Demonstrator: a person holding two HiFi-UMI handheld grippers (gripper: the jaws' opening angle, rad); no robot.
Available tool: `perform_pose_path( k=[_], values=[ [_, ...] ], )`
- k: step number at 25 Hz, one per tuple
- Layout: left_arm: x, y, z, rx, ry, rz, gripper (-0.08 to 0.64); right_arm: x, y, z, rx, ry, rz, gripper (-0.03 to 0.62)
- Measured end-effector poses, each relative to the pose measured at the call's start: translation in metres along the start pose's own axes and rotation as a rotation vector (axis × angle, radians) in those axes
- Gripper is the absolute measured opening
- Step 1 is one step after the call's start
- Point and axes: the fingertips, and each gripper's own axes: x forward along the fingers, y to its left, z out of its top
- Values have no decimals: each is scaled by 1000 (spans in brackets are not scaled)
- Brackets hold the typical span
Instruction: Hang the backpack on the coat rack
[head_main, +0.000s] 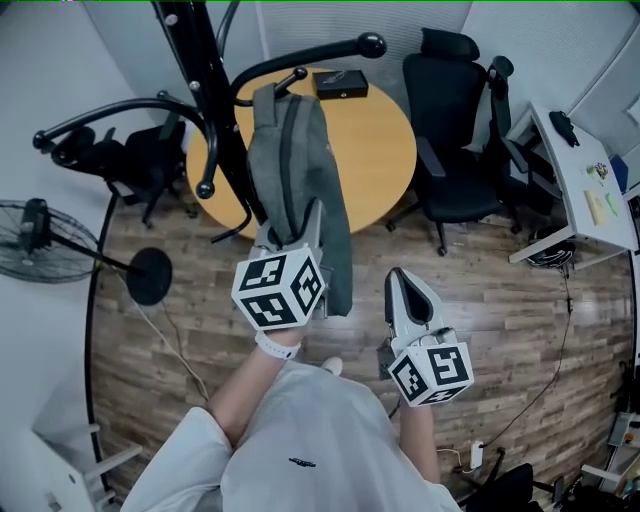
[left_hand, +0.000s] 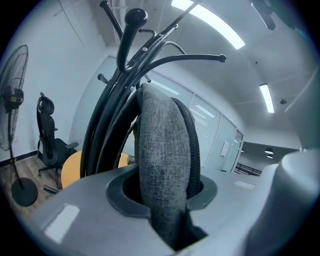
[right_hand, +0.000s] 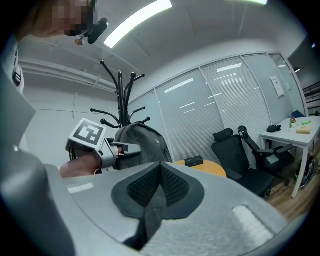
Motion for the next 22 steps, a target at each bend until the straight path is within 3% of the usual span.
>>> perform_pose_path(
  k=[10,22],
  values=[
    [-12,-20,-11,122,71,-156,249,-15,6,-11,0,17,-13,-2],
    [-62,-8,-34,149,108,-166,220,-21,16,-17,-8,18,-7,0]
  ],
)
